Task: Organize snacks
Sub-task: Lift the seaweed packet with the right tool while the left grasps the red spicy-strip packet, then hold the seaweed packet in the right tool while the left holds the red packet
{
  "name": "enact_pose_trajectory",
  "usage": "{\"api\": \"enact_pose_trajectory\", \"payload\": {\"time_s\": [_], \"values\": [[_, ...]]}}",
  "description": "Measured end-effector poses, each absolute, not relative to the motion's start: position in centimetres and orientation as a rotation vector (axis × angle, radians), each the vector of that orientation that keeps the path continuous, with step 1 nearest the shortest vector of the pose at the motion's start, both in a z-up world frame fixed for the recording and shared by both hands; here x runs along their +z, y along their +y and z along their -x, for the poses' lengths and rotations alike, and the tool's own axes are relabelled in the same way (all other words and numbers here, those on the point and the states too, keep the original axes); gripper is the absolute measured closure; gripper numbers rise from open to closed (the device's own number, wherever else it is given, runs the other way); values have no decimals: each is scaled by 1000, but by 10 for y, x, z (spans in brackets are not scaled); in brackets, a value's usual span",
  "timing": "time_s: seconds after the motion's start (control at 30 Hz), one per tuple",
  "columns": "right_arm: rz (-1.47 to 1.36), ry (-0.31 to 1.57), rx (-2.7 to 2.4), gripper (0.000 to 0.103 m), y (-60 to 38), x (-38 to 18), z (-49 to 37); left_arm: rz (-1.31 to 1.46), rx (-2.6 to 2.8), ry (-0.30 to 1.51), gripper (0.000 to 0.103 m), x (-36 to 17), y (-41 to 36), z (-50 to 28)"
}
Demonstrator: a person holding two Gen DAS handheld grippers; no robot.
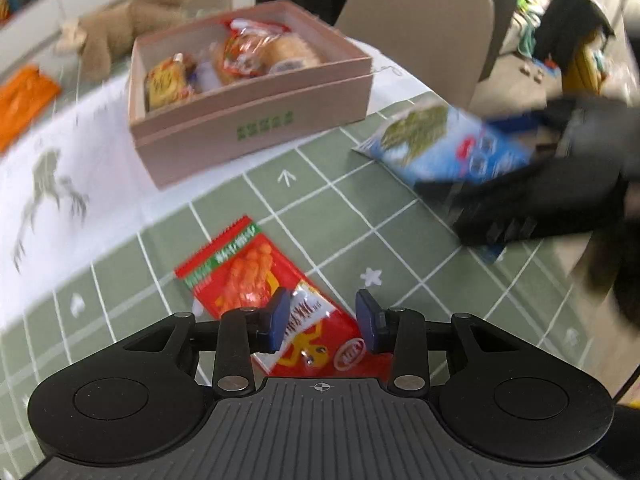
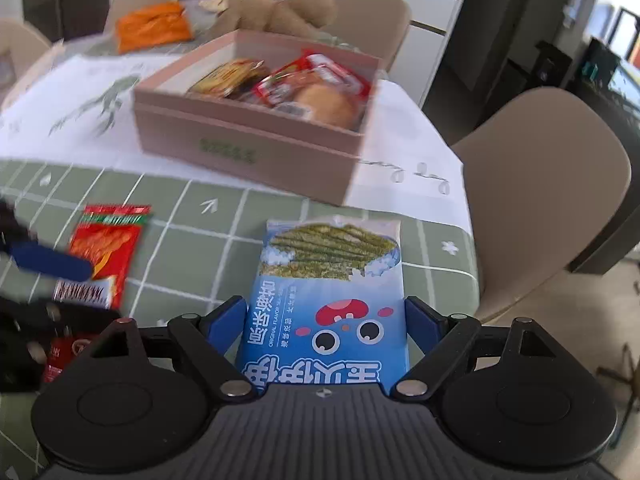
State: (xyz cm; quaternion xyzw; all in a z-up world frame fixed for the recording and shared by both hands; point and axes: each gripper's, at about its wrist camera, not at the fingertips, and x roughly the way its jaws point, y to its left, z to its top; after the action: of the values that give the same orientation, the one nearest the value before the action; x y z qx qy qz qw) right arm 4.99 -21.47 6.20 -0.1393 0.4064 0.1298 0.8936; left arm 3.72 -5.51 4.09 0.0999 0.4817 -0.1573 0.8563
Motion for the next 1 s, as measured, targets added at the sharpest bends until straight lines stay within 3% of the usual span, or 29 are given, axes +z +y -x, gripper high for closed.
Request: {"api": "enact_pose_trajectory", "payload": {"time_s": [0.23, 0.33, 0.6, 0.67, 0.77, 1.0], "values": [[663, 521, 267, 19, -229, 88, -42, -309, -277, 995, 58, 40, -52, -29], [639, 572, 298, 19, -237, 91, -46, -264, -239, 1005, 58, 44, -35, -28], [161, 833, 389, 19, -239, 68, -25, -124, -124, 1005, 58, 47, 11, -29], [147, 862, 390, 19, -228, 54, -17, -105, -137, 1009, 63, 47, 12, -27], [226, 834, 358, 16, -207, 39, -5, -11, -234, 1058, 57, 42, 12, -27], [290, 749, 333, 10, -177, 27, 7, 65, -220, 994, 59, 53, 28, -14]]}}
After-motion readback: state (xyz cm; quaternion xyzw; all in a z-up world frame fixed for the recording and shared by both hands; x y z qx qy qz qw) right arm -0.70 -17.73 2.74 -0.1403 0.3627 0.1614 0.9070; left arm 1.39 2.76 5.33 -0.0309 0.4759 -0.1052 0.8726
